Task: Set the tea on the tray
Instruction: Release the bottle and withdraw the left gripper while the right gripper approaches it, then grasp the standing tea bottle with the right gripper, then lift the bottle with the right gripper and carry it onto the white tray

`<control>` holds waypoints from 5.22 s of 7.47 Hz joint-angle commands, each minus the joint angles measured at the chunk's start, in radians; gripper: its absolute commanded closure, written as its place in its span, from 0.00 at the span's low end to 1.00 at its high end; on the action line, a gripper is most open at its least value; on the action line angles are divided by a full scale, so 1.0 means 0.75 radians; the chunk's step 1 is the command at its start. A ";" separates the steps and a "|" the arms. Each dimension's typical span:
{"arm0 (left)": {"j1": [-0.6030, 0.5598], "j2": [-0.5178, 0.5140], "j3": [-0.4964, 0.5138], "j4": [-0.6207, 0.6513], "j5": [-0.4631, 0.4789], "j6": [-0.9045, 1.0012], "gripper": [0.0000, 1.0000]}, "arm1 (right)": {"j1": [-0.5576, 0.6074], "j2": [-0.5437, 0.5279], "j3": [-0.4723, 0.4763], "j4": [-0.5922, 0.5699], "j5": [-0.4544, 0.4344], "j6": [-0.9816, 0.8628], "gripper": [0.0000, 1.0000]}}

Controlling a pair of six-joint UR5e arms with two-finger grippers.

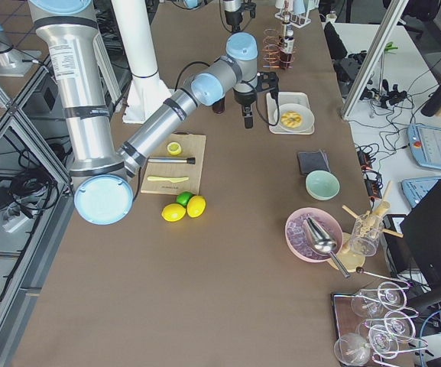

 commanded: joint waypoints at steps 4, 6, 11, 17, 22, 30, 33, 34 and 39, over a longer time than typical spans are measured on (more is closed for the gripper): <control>-0.480 0.470 0.063 -0.364 -0.476 0.606 0.04 | -0.678 0.688 -0.021 -0.448 -0.515 0.781 0.02; -0.536 0.593 0.113 -0.538 -0.520 0.685 0.04 | -0.813 0.738 -0.086 -0.467 -0.599 0.828 0.04; -0.542 0.600 0.111 -0.553 -0.522 0.679 0.03 | -0.983 0.869 -0.291 -0.459 -0.730 0.861 0.07; -0.538 0.717 0.129 -0.754 -0.520 0.667 0.03 | -1.002 0.924 -0.389 -0.415 -0.792 0.888 0.30; -0.550 0.729 0.103 -0.748 -0.577 0.640 0.03 | -0.931 0.983 -0.418 -0.425 -0.771 0.876 1.00; -0.798 1.265 -0.130 -0.791 -0.663 0.802 0.03 | -0.552 1.543 -1.582 0.076 -0.579 0.747 1.00; -0.800 1.263 -0.130 -0.795 -0.667 0.800 0.03 | -0.534 1.574 -1.747 0.229 -0.583 0.744 1.00; -0.798 1.261 -0.126 -0.795 -0.665 0.802 0.03 | -0.519 1.585 -1.761 0.234 -0.573 0.738 1.00; -0.798 1.257 -0.118 -0.795 -0.665 0.787 0.03 | -0.519 1.607 -1.768 0.228 -0.548 0.740 0.00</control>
